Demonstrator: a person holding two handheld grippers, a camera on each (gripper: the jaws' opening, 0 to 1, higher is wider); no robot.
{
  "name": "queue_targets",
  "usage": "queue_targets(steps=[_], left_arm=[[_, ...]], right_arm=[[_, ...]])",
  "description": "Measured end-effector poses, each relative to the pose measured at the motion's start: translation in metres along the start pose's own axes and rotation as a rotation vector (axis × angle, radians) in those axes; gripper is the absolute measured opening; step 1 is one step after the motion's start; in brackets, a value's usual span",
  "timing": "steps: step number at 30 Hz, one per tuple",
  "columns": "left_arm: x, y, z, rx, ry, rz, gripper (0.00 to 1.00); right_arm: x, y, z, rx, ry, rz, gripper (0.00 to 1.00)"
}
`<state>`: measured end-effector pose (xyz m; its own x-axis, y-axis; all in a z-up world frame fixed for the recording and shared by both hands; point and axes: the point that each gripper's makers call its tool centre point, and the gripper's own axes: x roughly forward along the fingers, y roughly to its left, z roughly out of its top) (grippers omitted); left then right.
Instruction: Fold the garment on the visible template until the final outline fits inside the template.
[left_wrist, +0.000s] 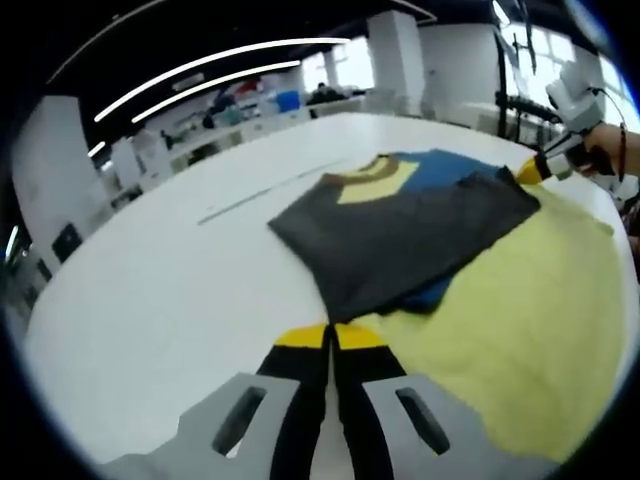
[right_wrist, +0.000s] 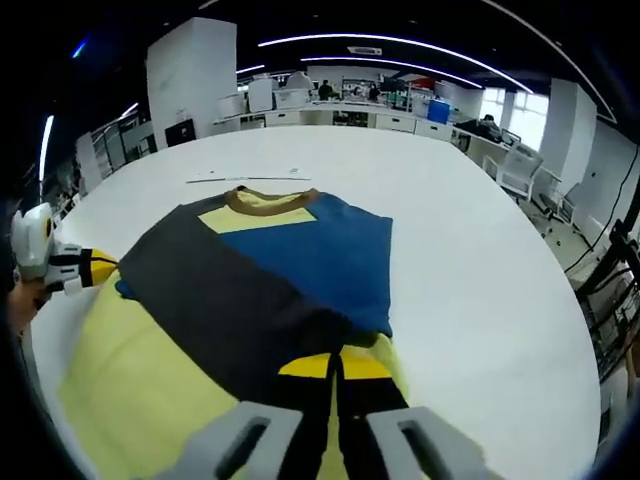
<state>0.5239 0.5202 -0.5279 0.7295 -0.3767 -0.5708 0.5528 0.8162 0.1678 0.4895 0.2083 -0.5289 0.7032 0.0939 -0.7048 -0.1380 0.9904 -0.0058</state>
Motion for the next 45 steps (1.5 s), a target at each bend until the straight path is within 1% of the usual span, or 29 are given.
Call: queue_targets(steps=[2,3,5,6,8,11,15,21,24,26,30,34,36,40,45], left_arm=[[-0.001,0.0,-0.001,0.003,0.002,-0.001,0.0],[-0.001,-0.001,-0.003,-0.01,0.008,-0.005,0.0],[-0.001,-0.003,-0.006,-0.092,0.005,-0.026,0.0],[-0.001,-0.003,-0.006,-0.15,-0.003,-0.03,0.0],[-0.001,-0.002,-0.005,-0.193,-0.023,-0.046,0.0],[0.0,-0.005,-0.004,-0.218,-0.026,-0.063,0.02],[0.004,-0.007,-0.006,-0.204,-0.016,-0.058,0.04],[0.01,-0.011,0.0,-0.195,-0.023,-0.071,0.07],[0.01,-0.015,0.002,-0.182,-0.029,-0.074,0.03],[0.011,-0.015,0.002,-0.195,-0.032,-0.08,0.0],[0.012,-0.015,0.003,-0.203,-0.031,-0.078,0.0],[0.009,-0.01,0.0,-0.207,-0.017,-0.055,0.0],[0.006,-0.005,-0.002,-0.181,-0.006,-0.036,0.0],[0.003,0.001,-0.004,-0.105,0.014,-0.013,0.0],[0.003,0.005,-0.005,-0.063,0.036,0.005,0.0]], right_arm=[[-0.001,-0.002,0.0,0.006,0.0,-0.003,0.0],[-0.002,-0.003,-0.001,0.012,0.0,-0.005,0.03],[-0.006,-0.006,-0.001,0.024,-0.002,-0.008,0.07],[-0.008,-0.007,0.0,0.029,-0.007,-0.009,0.08],[-0.011,-0.008,0.002,0.031,-0.014,-0.004,0.08],[-0.016,-0.008,0.003,0.027,-0.02,0.0,0.09],[-0.022,-0.007,-0.001,0.024,-0.016,0.018,0.13],[-0.03,-0.007,-0.014,-0.003,0.014,0.042,0.19],[-0.032,-0.009,-0.023,-0.009,0.033,0.038,0.19],[-0.034,-0.01,-0.026,-0.006,0.039,0.035,0.19],[-0.037,-0.012,-0.03,0.0,0.045,0.031,0.19],[-0.039,-0.01,-0.033,-0.004,0.052,0.041,0.19],[-0.041,-0.01,-0.035,-0.009,0.058,0.045,0.2],[-0.045,-0.01,-0.039,-0.02,0.07,0.058,0.24],[-0.052,-0.012,-0.046,-0.021,0.088,0.069,0.31]])
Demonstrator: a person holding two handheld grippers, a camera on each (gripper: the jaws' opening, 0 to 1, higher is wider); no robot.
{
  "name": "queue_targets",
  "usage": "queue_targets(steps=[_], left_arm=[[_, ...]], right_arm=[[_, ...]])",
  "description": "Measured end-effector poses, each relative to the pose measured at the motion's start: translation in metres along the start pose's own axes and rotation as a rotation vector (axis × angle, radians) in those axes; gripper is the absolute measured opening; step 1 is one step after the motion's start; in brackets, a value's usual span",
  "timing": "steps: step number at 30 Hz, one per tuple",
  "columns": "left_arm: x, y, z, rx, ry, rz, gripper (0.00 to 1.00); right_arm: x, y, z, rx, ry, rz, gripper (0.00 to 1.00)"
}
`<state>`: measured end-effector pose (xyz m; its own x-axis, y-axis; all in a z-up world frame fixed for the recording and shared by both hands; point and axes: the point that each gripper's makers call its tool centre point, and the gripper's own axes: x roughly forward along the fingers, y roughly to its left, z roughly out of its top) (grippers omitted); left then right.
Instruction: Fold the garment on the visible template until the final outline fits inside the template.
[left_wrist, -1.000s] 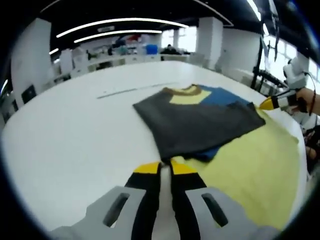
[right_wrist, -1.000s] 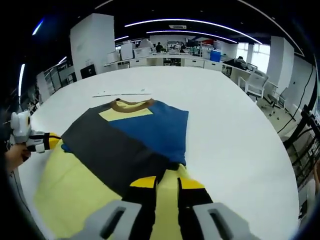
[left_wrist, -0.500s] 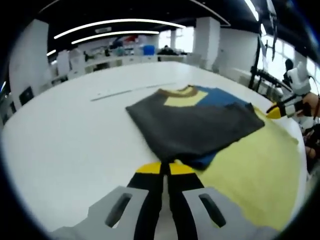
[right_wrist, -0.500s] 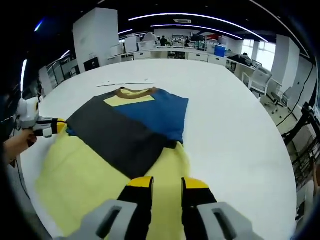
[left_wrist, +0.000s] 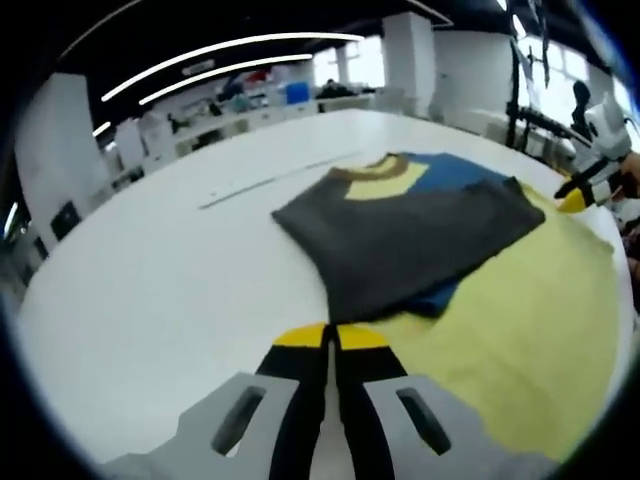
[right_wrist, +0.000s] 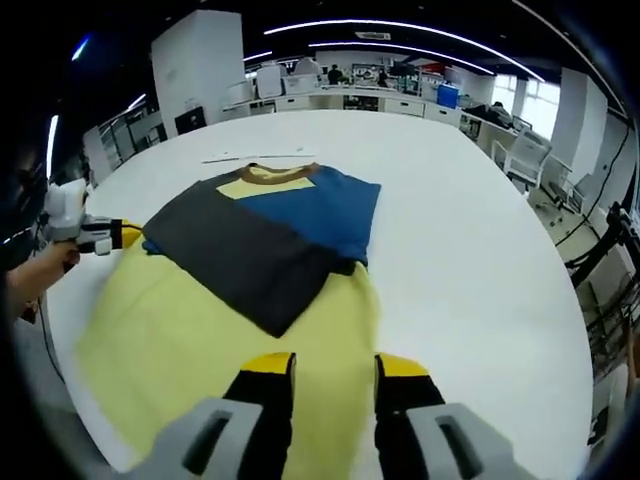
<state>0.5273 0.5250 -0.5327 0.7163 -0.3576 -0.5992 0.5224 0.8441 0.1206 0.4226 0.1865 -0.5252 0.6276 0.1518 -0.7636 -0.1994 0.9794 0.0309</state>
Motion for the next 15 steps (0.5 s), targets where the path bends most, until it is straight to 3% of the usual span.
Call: queue_targets(steps=[5,15], left_arm=[[-0.003,0.009,-0.004,0.039,0.027,0.023,0.0],[-0.014,0.019,-0.014,0.046,0.038,0.017,0.0]], right_arm=[[-0.008,0.005,-0.011,-0.014,0.033,0.026,0.36],[-0.024,0.026,-0.039,-0.016,0.097,0.091,0.38]])
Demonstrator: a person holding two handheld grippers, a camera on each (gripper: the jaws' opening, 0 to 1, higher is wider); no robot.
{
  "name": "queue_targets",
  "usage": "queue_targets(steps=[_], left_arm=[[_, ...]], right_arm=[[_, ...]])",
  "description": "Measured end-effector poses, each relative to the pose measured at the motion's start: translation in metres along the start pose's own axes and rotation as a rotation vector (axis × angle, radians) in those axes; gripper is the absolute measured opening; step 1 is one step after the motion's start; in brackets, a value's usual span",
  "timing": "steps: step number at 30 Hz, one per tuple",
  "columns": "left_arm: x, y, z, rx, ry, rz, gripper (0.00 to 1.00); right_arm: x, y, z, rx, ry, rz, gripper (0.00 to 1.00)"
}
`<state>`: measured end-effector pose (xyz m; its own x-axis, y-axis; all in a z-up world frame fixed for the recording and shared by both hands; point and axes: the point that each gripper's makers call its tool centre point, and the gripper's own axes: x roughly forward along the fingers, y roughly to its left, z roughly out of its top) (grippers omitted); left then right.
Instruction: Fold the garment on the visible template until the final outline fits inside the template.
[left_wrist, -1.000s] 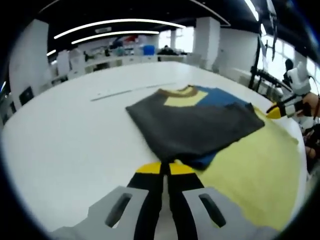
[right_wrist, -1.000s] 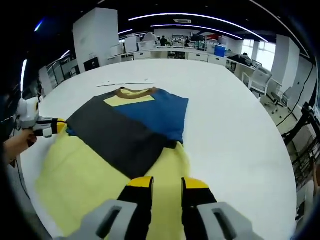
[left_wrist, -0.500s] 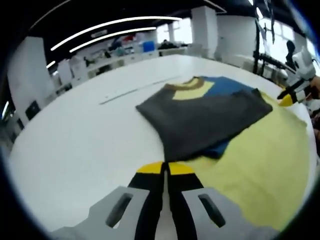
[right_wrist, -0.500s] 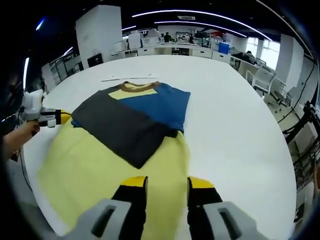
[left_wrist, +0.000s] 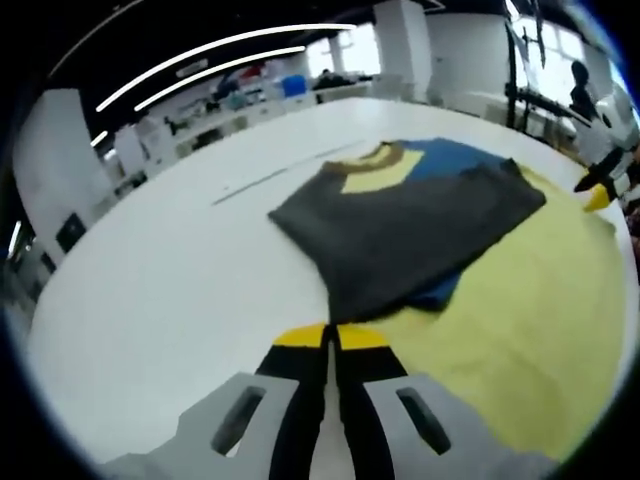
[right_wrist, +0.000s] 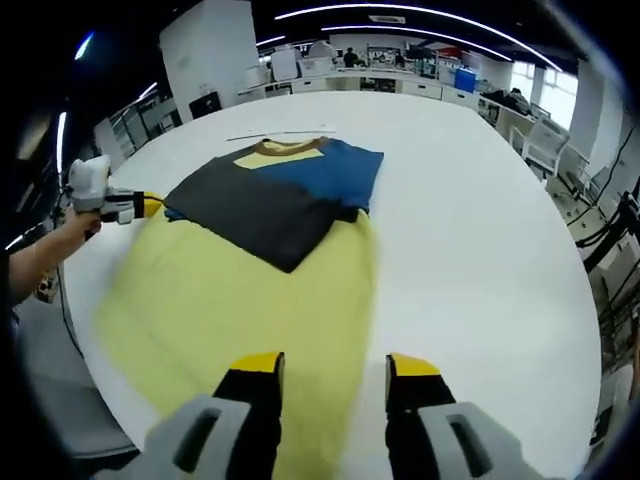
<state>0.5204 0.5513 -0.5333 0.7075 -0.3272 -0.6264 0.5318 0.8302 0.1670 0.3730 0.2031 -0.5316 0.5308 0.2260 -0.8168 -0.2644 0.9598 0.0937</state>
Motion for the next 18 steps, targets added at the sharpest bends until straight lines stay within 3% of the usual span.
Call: queue_targets(steps=[11,13,16,18], left_arm=[[-0.008,-0.009,-0.005,0.064,0.017,0.013,0.0],[-0.012,-0.009,-0.007,0.038,0.014,0.013,0.02],[-0.019,-0.011,-0.011,-0.055,0.01,-0.003,0.13],[-0.025,-0.01,-0.013,-0.065,0.006,-0.008,0.17]], right_arm=[[-0.01,0.001,-0.018,0.008,0.049,0.017,0.38],[-0.013,0.002,-0.02,0.007,0.051,0.021,0.38],[-0.016,0.004,-0.022,0.007,0.054,0.033,0.38],[-0.018,0.006,-0.025,0.006,0.057,0.041,0.37]])
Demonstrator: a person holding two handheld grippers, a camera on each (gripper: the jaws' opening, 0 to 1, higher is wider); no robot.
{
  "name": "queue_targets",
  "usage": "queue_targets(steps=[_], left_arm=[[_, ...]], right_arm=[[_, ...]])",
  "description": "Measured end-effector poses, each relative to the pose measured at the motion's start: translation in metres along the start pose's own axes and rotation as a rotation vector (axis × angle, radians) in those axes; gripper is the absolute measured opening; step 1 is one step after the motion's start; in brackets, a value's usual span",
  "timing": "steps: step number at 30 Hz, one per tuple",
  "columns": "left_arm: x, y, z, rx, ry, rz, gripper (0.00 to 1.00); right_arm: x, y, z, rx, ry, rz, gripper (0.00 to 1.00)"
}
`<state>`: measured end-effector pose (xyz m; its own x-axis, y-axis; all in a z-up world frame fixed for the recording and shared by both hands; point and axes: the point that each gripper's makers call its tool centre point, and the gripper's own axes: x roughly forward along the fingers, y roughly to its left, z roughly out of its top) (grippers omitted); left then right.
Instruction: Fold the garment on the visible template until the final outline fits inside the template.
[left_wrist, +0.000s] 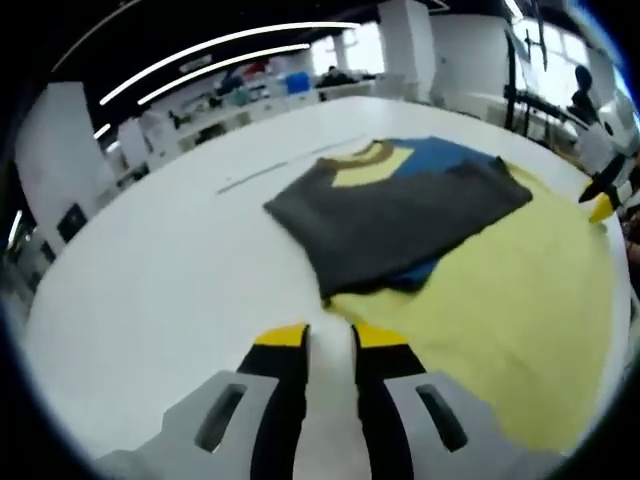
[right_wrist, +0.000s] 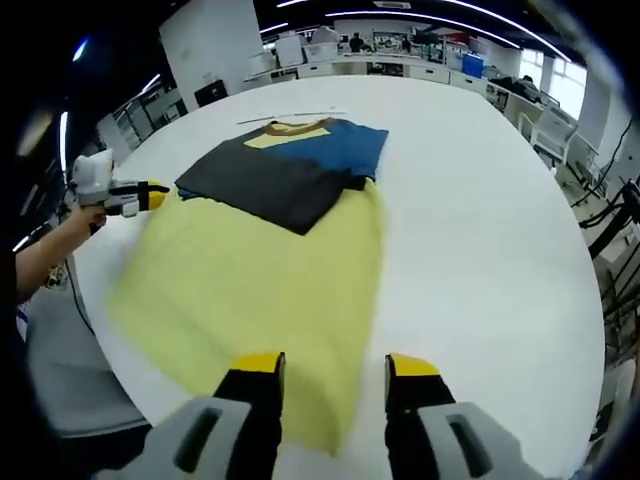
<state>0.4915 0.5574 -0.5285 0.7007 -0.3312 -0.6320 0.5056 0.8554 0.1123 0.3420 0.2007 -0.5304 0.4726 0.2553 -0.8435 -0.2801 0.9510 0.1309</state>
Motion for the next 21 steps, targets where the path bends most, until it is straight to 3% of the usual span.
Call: queue_targets(steps=[4,7,14,21], left_arm=[[-0.016,-0.002,-0.001,-0.032,-0.016,-0.019,0.26],[-0.028,-0.005,0.001,-0.057,-0.053,-0.041,0.4],[-0.048,-0.014,-0.007,-0.037,-0.049,-0.071,0.48],[-0.066,-0.038,-0.009,-0.023,-0.047,-0.123,0.55]], right_arm=[[-0.002,0.003,-0.006,-0.004,0.011,0.012,0.37],[-0.003,0.004,-0.01,-0.009,0.02,0.02,0.37],[-0.008,0.006,-0.014,-0.017,0.017,0.024,0.4],[-0.015,0.007,-0.02,-0.017,0.019,0.028,0.45]])
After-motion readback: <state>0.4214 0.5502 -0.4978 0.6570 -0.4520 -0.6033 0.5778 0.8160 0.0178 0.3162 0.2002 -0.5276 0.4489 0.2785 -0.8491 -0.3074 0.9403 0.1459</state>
